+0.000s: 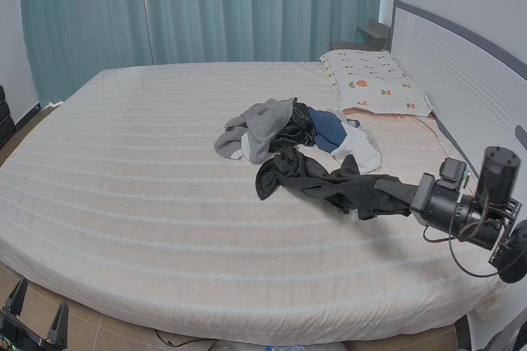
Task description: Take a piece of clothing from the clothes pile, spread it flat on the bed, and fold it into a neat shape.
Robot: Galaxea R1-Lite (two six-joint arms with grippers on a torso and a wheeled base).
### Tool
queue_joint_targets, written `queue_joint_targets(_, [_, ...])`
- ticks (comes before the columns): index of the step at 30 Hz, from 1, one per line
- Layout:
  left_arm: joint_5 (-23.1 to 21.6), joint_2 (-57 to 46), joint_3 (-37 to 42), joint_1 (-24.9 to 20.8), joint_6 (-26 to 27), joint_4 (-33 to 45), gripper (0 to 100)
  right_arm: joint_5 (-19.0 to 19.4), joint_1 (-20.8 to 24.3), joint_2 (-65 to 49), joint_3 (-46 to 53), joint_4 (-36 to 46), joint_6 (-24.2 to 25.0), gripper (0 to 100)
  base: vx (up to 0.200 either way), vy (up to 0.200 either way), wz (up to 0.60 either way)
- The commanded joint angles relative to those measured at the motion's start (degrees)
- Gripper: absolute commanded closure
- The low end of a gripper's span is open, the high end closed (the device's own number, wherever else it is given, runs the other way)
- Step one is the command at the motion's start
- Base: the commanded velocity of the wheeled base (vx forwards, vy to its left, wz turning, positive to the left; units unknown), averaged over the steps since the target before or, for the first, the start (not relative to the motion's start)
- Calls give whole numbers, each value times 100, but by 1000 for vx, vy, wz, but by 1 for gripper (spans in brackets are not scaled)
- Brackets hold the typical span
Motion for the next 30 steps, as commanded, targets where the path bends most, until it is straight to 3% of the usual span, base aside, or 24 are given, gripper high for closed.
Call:
queue_joint_targets(1, [0, -101, 84, 2, 0, -5, 0, 177, 296, -897, 56, -166, 40, 100, 0, 0, 0])
queue_joint_targets(15, [-167, -101, 84, 2, 387, -40, 0, 115, 657, -835, 196, -228, -224, 100, 0, 0, 0])
queue_joint_targets(25, [-184, -101, 84, 11, 369, -57, 0, 124, 481, -1117, 179, -219, -215, 100, 0, 0, 0])
queue_joint_targets(29, [-114, -101, 66, 11, 255, -93, 0, 124, 455, -1081, 179, -219, -215, 100, 0, 0, 0])
queue_joint_targets(30, [-53, 75, -409, 11, -132, -347, 0, 133, 437, -1073, 188, -219, -206, 100, 0, 0, 0])
